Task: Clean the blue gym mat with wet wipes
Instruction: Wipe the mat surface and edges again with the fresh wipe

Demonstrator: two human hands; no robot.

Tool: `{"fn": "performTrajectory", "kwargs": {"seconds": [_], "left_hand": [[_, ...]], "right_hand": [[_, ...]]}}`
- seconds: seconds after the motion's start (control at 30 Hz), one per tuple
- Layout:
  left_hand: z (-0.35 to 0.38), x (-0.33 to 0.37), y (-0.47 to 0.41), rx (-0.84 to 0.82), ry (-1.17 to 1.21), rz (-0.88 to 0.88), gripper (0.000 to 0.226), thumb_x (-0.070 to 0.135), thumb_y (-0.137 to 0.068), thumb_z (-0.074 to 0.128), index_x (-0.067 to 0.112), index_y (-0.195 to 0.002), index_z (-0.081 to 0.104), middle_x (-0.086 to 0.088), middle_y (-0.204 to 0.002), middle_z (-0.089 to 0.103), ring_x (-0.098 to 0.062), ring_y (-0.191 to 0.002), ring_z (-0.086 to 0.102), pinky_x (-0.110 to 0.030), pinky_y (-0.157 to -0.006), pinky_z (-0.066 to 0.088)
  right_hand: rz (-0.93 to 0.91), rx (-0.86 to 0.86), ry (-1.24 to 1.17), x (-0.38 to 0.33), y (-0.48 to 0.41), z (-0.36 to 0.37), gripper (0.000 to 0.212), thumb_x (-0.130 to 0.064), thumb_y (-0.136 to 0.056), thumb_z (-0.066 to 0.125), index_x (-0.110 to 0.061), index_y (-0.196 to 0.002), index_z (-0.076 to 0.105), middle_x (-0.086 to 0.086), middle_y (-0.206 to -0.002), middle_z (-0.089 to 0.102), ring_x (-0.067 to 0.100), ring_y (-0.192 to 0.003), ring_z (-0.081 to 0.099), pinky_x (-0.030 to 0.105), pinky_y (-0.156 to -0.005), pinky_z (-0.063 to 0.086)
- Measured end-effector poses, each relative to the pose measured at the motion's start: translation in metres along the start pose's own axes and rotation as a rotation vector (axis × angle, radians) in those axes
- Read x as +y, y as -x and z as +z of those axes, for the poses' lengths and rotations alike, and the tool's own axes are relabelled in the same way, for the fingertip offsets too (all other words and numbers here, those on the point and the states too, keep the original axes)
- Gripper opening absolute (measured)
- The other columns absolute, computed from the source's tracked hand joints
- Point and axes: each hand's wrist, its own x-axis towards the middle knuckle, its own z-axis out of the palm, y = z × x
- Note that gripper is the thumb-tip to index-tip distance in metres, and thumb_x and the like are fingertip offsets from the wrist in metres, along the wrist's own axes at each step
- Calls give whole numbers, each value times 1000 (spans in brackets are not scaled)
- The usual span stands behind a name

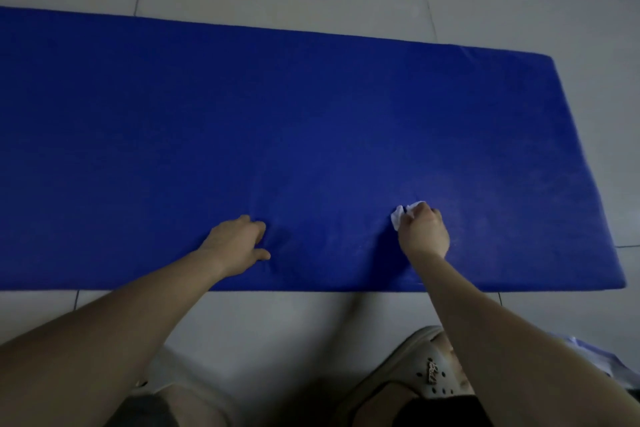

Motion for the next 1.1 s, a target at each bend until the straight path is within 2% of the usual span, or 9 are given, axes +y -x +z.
{"fn": "performTrajectory", "kwargs": {"seconds": [0.13,0.2,0.4,0.53,0.67,0.8,0.87,0.97,1.1], "left_hand": [[0,1,-2,0,-34,80,25,32,-98,59,19,-79,51,4,-86,53,-16,-78,54,-32,-69,42],[-3,4,-4,-17,-92,120,23,25,-99,55,16,-78,51,3,-83,56,-19,-78,56,-34,-71,44],[-10,6,-1,-121,-167,195,23,21,-98,45,20,-75,45,4,-80,53,-17,-74,52,-35,-71,46],[-18,4,0,-165,-166,230,21,21,-97,44,18,-77,47,3,-81,54,-17,-74,52,-38,-74,49],[-24,10,2,-242,-197,267,21,20,-97,44,21,-76,45,4,-81,50,-17,-73,48,-36,-70,44],[-17,23,6,-391,-315,331,23,22,-97,46,20,-74,43,4,-76,47,-19,-72,48,-39,-70,45],[-13,27,3,-430,-355,312,24,29,-94,53,18,-74,49,2,-75,51,-20,-71,49,-39,-69,49],[-29,20,-18,-241,-278,258,39,56,-84,65,23,-73,48,6,-73,52,-18,-69,50,-31,-57,39],[-65,-12,-48,9,-266,157,60,74,-65,73,27,-84,42,10,-86,49,-14,-77,50,-33,-62,42]], "right_hand": [[-21,-64,48,-6,20,5,57,-48,-100,51,-12,-144,46,12,-130,47,32,-118,50,45,-90,49],[-77,-76,93,-5,29,4,56,-47,-100,52,-16,-146,44,11,-131,47,31,-121,47,44,-87,49],[-121,-65,87,14,36,-1,35,-39,-98,60,-16,-124,63,5,-113,60,25,-106,57,39,-82,53],[-71,-7,-20,17,29,-3,32,-49,-95,61,-17,-101,61,1,-95,66,22,-87,60,33,-71,48],[3,74,-141,17,18,-3,18,-35,-97,61,-17,-94,60,2,-90,66,20,-78,56,30,-69,43],[91,132,-284,15,12,-2,21,-28,-100,59,-20,-80,56,-3,-80,64,23,-78,62,28,-62,44],[128,100,-305,9,16,4,23,-31,-103,54,-13,-92,63,4,-92,68,26,-87,67,37,-74,55],[98,69,-167,-12,36,25,22,-21,-99,52,-5,-113,61,13,-113,64,32,-100,64,40,-87,53],[-162,-49,-71,-61,83,68,38,-18,-98,50,-4,-134,51,12,-122,58,30,-106,60,37,-89,46]]}}
